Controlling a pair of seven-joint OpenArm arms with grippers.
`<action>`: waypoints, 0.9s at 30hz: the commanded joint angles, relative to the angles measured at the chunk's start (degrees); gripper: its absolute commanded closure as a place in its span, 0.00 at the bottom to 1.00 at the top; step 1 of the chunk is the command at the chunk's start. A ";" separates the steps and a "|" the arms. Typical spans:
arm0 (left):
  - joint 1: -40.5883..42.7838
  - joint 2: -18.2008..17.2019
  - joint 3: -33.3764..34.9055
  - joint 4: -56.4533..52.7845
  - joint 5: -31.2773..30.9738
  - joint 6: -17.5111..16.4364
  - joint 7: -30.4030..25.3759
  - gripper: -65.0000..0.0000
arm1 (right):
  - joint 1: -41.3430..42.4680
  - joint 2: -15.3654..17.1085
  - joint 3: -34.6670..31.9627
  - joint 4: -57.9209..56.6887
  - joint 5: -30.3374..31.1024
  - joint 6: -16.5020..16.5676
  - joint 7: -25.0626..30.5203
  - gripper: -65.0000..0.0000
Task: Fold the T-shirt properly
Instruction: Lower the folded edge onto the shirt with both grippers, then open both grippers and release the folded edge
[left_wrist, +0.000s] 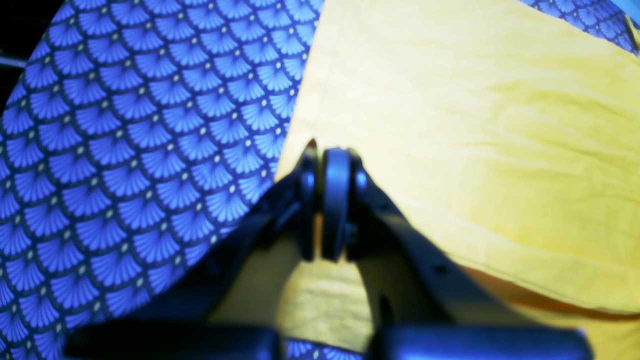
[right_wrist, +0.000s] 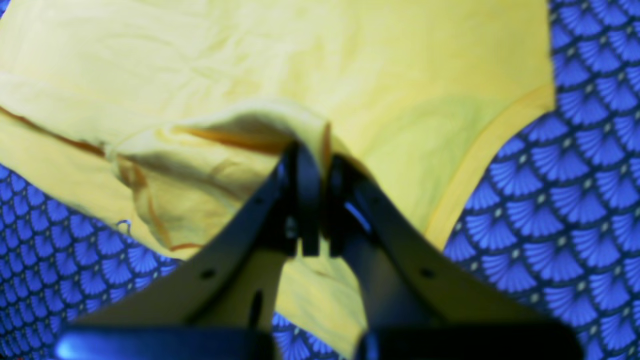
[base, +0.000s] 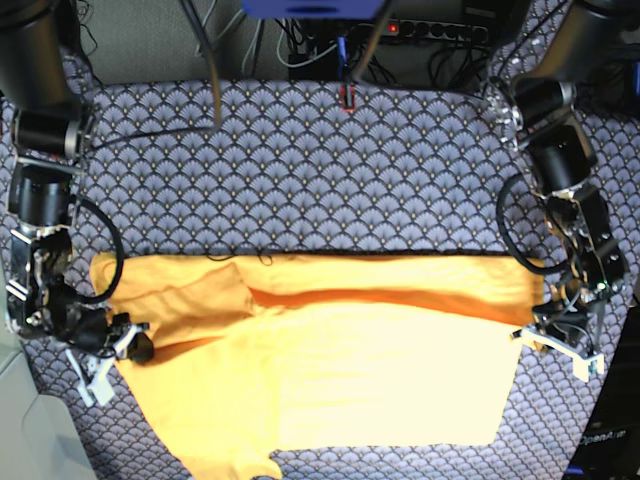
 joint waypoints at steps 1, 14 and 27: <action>-1.81 -0.81 0.00 1.29 -0.63 -0.27 -1.52 1.00 | 1.90 0.76 0.33 0.93 0.79 0.21 1.73 1.00; -1.90 -0.90 -0.17 1.46 -0.63 -0.36 -1.52 0.91 | 1.90 1.02 0.16 0.93 0.61 0.21 2.52 1.00; -0.67 -0.90 -0.35 4.36 -0.72 -0.71 -1.26 0.52 | 1.46 0.76 0.77 0.75 0.79 0.21 2.52 0.64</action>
